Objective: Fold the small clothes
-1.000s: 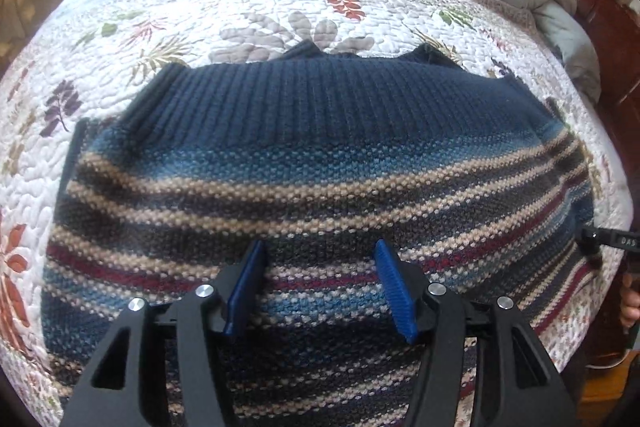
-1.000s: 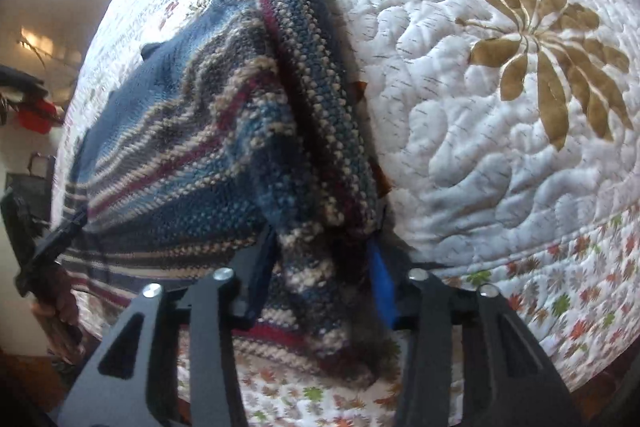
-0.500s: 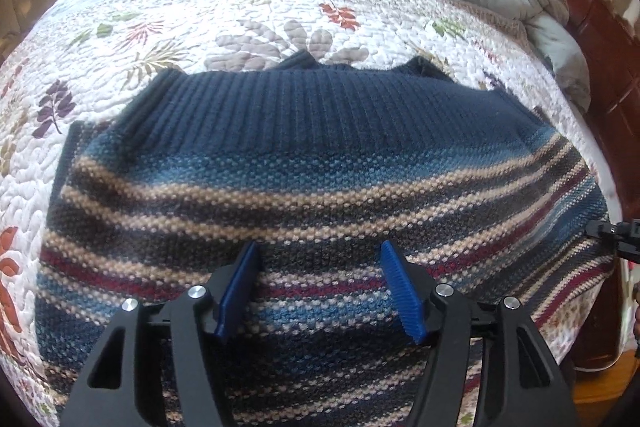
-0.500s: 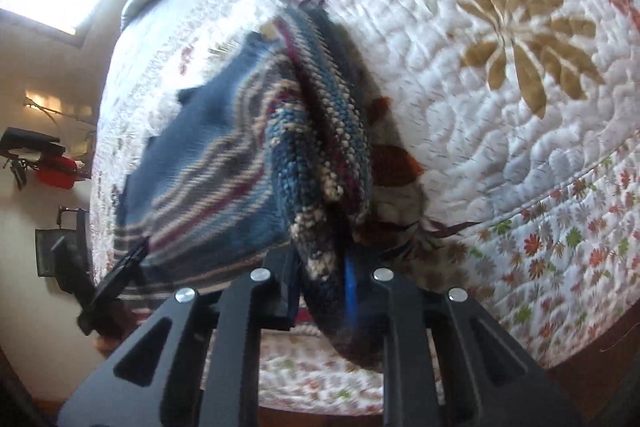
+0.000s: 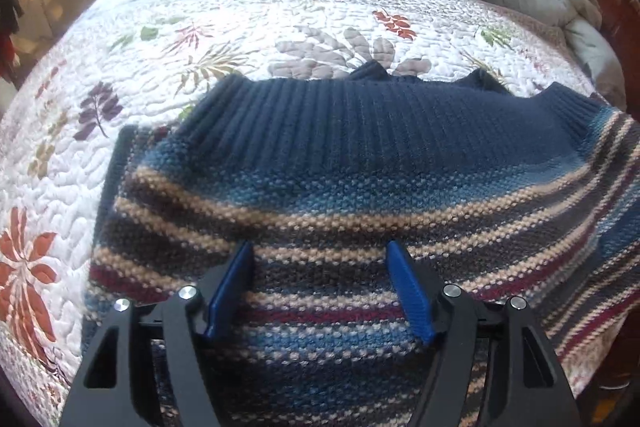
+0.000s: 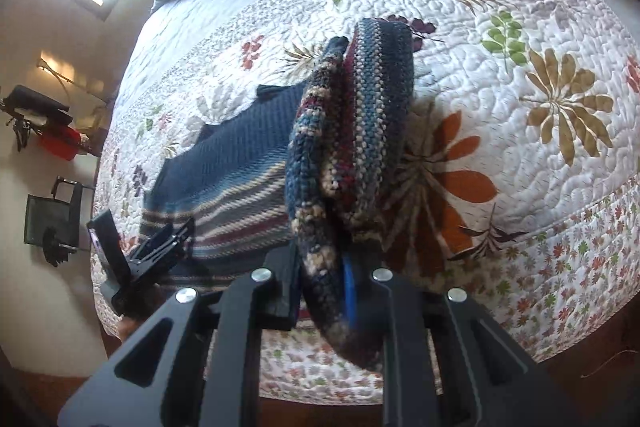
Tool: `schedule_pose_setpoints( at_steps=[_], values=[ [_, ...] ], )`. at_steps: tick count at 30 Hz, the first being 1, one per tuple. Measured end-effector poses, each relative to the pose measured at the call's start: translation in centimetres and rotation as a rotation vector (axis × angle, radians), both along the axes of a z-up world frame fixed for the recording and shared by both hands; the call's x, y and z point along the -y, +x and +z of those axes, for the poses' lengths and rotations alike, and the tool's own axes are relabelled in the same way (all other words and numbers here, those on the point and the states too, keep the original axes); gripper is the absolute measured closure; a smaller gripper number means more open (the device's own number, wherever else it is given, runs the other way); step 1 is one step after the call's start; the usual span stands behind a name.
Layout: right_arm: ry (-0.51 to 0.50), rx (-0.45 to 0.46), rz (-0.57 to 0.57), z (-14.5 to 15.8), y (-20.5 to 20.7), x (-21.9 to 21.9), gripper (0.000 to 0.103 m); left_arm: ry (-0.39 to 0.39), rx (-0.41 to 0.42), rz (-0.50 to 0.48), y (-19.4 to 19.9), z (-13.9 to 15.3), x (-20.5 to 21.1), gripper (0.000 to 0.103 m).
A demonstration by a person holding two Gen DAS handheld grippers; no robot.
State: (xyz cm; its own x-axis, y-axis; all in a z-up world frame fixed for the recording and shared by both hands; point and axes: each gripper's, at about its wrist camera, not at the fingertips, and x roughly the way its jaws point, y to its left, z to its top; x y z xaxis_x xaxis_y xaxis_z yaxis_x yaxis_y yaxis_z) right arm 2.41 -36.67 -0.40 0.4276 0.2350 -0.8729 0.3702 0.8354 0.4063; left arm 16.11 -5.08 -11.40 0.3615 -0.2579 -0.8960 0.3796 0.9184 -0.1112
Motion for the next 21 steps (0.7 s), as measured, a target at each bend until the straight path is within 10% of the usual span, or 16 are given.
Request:
schedule_pose_setpoints(
  at_steps=[11, 21],
  values=[
    [-0.077, 0.103, 0.244, 4.0, 3.0, -10.9, 0.088, -0.051, 0.021, -0.012, -0.3, 2.1, -2.8, 0.034],
    [-0.198, 0.013, 0.463, -0.9, 5.3, -20.8, 0.087, -0.240, 0.001, 0.079, 1.1, 3.3, -8.8, 0.033]
  ],
)
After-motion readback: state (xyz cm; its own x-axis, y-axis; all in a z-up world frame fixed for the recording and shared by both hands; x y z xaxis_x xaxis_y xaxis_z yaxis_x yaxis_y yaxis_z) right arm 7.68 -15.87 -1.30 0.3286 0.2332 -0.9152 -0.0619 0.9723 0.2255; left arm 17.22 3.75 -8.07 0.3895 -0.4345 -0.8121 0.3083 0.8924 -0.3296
